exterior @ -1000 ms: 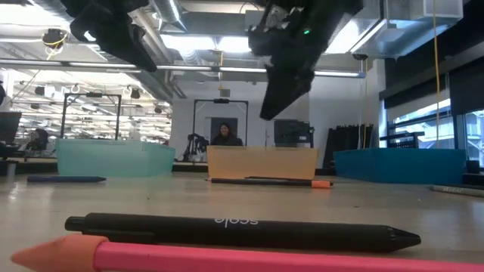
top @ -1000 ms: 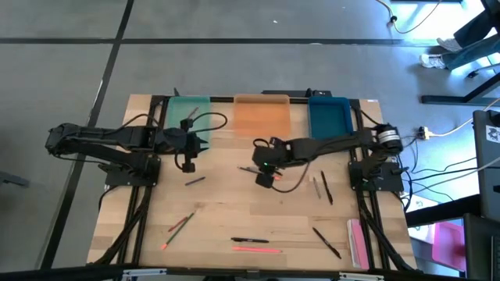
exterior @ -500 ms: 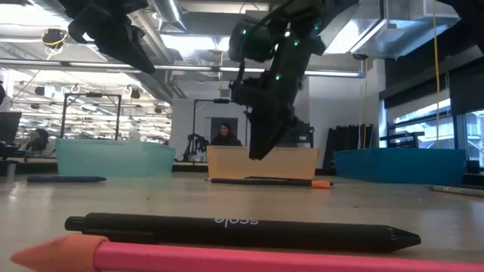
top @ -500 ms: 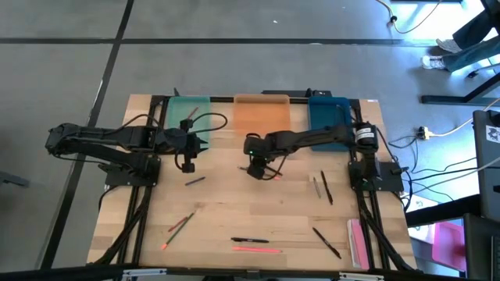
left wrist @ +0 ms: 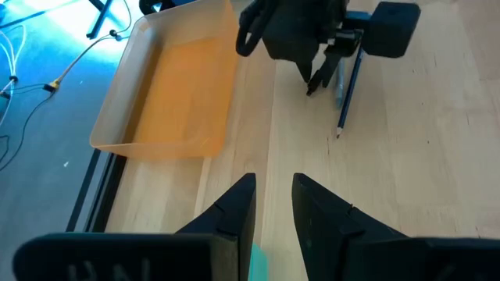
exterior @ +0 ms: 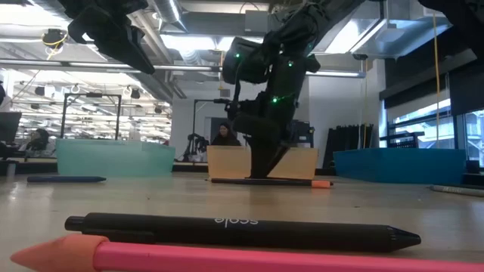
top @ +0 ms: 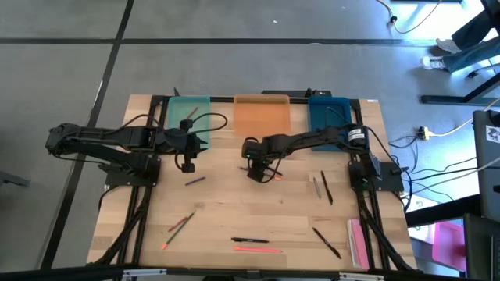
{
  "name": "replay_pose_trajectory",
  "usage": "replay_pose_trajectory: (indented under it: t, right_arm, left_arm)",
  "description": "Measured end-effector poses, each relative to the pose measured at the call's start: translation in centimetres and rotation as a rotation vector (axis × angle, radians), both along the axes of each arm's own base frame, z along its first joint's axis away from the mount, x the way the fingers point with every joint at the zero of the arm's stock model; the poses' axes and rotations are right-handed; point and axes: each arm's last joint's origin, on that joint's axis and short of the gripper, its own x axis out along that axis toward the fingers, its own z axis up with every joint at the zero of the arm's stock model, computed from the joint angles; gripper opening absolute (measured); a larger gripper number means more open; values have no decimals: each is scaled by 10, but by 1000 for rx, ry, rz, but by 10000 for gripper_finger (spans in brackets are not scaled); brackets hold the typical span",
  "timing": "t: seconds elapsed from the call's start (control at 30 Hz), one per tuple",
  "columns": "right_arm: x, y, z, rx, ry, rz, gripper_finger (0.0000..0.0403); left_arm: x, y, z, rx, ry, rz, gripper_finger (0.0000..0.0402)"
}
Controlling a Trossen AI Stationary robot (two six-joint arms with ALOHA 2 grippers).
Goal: Sort crayons/erasers/pens/pencils in bins
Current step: Put the black pen into the orange bin
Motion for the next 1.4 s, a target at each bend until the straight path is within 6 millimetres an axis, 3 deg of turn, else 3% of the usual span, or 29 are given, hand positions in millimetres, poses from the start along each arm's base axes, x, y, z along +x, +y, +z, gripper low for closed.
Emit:
replay_pose_trajectory:
  t: [0.3,0.7,1.07,1.4]
  right_arm:
    - [1,-2,-2,-47,5,0,123]
    - [-1,-17,-2,55,-2,16,122]
    - [-2,-23,-2,61,-2,-4,49]
    - [-2,-23,-2,71,-8,-55,52]
  left_arm:
    - [0,0,0,-1,4,1,78]
    - [0,0,-1,-11,3,9,78]
    - [-1,0,-1,-16,1,14,78]
    - [-1,0,-1,-17,0,14,78]
